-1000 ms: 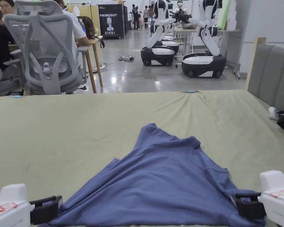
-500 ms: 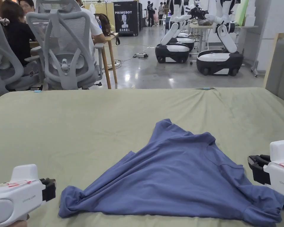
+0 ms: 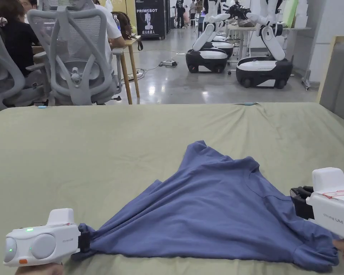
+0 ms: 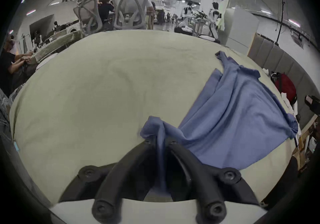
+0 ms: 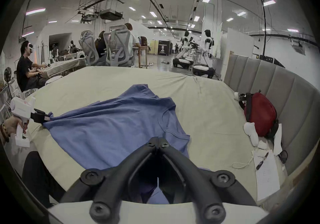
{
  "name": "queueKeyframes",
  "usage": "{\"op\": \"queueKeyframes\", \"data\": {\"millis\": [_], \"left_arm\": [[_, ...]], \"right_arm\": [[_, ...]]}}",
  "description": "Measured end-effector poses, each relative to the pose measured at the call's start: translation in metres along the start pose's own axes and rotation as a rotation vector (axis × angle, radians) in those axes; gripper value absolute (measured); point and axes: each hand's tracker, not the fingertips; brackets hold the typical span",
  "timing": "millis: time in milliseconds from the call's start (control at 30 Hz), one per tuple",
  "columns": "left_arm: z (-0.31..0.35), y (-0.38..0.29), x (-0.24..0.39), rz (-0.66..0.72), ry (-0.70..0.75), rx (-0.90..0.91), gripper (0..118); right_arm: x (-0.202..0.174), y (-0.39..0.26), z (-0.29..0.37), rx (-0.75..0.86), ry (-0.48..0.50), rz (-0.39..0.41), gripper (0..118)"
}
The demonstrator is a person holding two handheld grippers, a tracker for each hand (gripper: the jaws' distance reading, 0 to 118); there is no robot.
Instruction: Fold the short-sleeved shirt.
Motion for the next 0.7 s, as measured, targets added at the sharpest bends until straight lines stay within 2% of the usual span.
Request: {"op": "queueKeyframes", "data": {"millis": [67, 100, 133, 300, 467, 500, 533, 567, 600, 633, 700], "left_arm": [[0.004, 0.004, -0.002, 0.021, -0.008, 0.011, 8], [0.008, 0.005, -0.002, 0.025, -0.020, 0.023, 8], [0.012, 0.007, 0.000, 0.020, -0.024, 0.029, 8], [0.028, 0.014, 0.010, 0.003, -0.020, 0.066, 8], [0.027, 0.019, 0.015, 0.013, -0.011, 0.068, 8], [0.026, 0.019, 0.015, 0.020, -0.012, 0.068, 8], [0.024, 0.021, 0.014, 0.035, -0.012, 0.066, 8], [0.022, 0.023, 0.015, 0.044, -0.013, 0.063, 8], [0.021, 0.024, 0.016, 0.051, -0.013, 0.060, 8], [0.021, 0.023, 0.017, 0.052, -0.015, 0.061, 8], [0.018, 0.026, 0.019, 0.050, -0.019, 0.058, 8]], "right_arm": [[0.013, 0.005, -0.011, -0.004, -0.004, 0.004, 0], [-0.019, 0.010, 0.012, 0.051, -0.063, 0.100, 0], [-0.025, 0.014, 0.013, 0.053, -0.086, 0.122, 0], [-0.030, 0.044, -0.022, 0.035, -0.068, 0.112, 0], [-0.041, 0.113, -0.087, 0.003, -0.026, 0.152, 1], [-0.037, 0.129, -0.106, -0.006, -0.007, 0.157, 12], [-0.037, 0.144, -0.127, -0.030, 0.037, 0.170, 37], [-0.037, 0.157, -0.146, -0.052, 0.072, 0.166, 71], [-0.037, 0.170, -0.171, -0.096, 0.120, 0.159, 97], [-0.031, 0.180, -0.197, -0.134, 0.143, 0.156, 99], [-0.030, 0.197, -0.242, -0.173, 0.123, 0.175, 92]]}}
